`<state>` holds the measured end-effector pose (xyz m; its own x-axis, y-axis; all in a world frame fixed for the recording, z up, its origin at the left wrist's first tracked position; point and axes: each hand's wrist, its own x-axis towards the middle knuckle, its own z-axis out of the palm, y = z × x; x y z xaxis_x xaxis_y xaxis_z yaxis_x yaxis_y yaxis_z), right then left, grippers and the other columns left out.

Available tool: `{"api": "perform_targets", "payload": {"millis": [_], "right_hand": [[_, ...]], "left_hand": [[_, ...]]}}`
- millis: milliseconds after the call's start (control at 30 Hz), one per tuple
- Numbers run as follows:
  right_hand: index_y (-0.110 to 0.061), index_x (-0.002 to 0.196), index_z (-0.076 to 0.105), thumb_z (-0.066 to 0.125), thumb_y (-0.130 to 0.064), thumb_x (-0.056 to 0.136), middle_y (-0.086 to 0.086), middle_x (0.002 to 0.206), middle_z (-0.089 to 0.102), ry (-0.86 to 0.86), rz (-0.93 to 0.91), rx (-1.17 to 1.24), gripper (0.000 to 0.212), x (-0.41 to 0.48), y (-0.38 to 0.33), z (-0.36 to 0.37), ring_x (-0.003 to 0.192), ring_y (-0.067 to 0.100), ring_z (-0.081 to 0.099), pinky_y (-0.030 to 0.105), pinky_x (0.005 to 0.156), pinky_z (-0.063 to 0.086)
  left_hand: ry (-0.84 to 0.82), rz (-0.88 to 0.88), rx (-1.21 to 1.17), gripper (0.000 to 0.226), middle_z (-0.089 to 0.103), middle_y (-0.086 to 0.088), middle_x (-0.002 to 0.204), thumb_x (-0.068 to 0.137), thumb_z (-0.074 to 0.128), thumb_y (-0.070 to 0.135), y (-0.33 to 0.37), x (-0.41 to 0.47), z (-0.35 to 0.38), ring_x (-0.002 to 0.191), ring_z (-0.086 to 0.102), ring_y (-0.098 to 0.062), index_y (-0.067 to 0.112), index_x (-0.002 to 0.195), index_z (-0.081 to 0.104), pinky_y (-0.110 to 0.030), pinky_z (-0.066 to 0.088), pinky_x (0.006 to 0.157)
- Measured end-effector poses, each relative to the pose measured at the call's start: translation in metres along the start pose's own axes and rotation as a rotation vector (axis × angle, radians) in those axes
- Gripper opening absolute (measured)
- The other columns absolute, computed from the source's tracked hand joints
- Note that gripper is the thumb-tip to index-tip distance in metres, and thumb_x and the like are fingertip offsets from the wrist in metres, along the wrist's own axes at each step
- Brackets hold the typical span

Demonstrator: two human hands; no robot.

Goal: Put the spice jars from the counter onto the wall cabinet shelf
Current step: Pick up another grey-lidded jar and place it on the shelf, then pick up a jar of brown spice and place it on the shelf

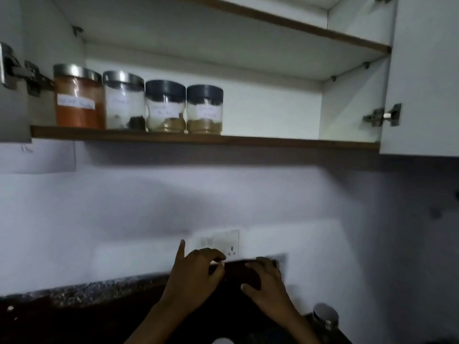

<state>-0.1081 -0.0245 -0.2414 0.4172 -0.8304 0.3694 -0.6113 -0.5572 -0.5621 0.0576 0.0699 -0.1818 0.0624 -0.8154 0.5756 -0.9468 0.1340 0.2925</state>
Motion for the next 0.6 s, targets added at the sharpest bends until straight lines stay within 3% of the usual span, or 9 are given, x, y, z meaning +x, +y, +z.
{"api": "perform_targets", "payload": {"millis": [133, 267, 433, 500, 600], "right_hand": [[-0.018, 0.123, 0.057, 0.066, -0.027, 0.083, 0.003, 0.133, 0.046, -0.117, 0.141, 0.084, 0.041, -0.04, 0.039, 0.021, 0.125, 0.021, 0.043, 0.026, 0.106, 0.034], [-0.011, 0.109, 0.065, 0.067, -0.02, 0.083, 0.008, 0.118, 0.06, -0.199, 0.25, 0.12, 0.028, -0.075, 0.07, 0.038, 0.112, 0.021, 0.056, 0.032, 0.101, 0.041], [-0.006, 0.108, 0.066, 0.07, -0.014, 0.081, 0.008, 0.115, 0.064, -0.249, 0.38, 0.154, 0.029, -0.113, 0.101, 0.046, 0.109, 0.02, 0.059, 0.022, 0.092, 0.042], [-0.002, 0.111, 0.064, 0.069, -0.01, 0.081, 0.01, 0.116, 0.064, -0.297, 0.405, 0.165, 0.031, -0.127, 0.111, 0.048, 0.107, 0.018, 0.059, 0.011, 0.083, 0.039], [-0.003, 0.123, 0.057, 0.069, -0.009, 0.081, 0.007, 0.118, 0.059, -0.434, 0.398, 0.174, 0.044, -0.148, 0.118, 0.057, 0.104, 0.009, 0.051, -0.005, 0.073, 0.033]], "left_hand": [[-0.176, -0.085, -0.166, 0.022, 0.064, 0.02, 0.114, 0.093, 0.049, 0.033, -0.005, -0.043, 0.058, 0.107, 0.056, 0.002, 0.034, 0.11, 0.064, -0.043, 0.018, 0.117], [-0.359, -0.216, -0.343, 0.023, 0.066, 0.01, 0.112, 0.092, 0.052, 0.027, -0.01, -0.094, 0.116, 0.103, 0.06, -0.006, 0.027, 0.11, 0.066, -0.027, 0.045, 0.098], [-0.581, -0.254, -0.309, 0.023, 0.065, 0.006, 0.116, 0.091, 0.054, 0.026, -0.014, -0.149, 0.171, 0.103, 0.059, -0.007, 0.023, 0.111, 0.064, -0.019, 0.042, 0.089], [-0.625, -0.262, -0.337, 0.023, 0.065, 0.002, 0.117, 0.089, 0.056, 0.022, -0.015, -0.166, 0.182, 0.106, 0.059, -0.011, 0.018, 0.11, 0.065, -0.026, 0.045, 0.095], [-0.706, -0.262, -0.361, 0.038, 0.054, -0.003, 0.133, 0.089, 0.059, 0.019, -0.016, -0.187, 0.193, 0.124, 0.049, -0.018, 0.014, 0.127, 0.056, -0.031, 0.038, 0.105]]}}
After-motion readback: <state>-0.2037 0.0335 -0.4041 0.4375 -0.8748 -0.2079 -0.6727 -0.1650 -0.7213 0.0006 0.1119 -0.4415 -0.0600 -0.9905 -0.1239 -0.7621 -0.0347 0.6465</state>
